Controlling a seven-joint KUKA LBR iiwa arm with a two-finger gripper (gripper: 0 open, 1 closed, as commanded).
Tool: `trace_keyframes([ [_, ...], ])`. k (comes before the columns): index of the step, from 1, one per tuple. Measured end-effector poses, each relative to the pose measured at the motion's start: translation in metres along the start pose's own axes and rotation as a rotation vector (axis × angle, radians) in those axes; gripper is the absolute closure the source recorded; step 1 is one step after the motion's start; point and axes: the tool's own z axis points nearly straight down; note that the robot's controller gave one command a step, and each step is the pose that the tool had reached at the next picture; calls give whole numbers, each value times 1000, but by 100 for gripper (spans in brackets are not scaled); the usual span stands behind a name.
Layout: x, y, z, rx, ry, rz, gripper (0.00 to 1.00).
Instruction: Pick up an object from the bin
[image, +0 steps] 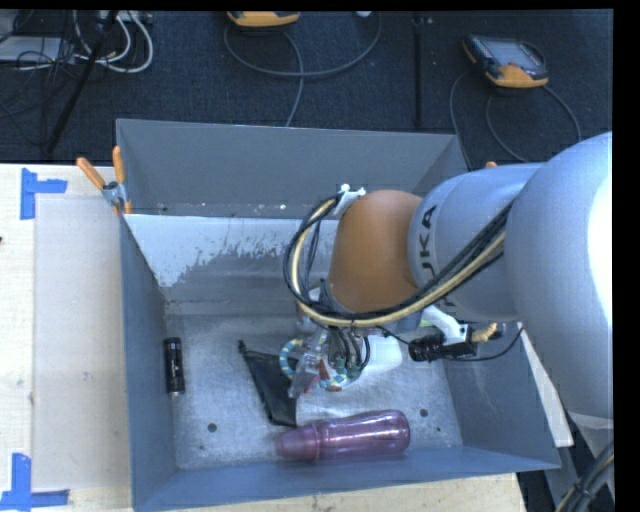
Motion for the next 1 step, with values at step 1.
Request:
trace_keyframes([
  [1, 2, -1, -7, 3, 7, 0, 100],
])
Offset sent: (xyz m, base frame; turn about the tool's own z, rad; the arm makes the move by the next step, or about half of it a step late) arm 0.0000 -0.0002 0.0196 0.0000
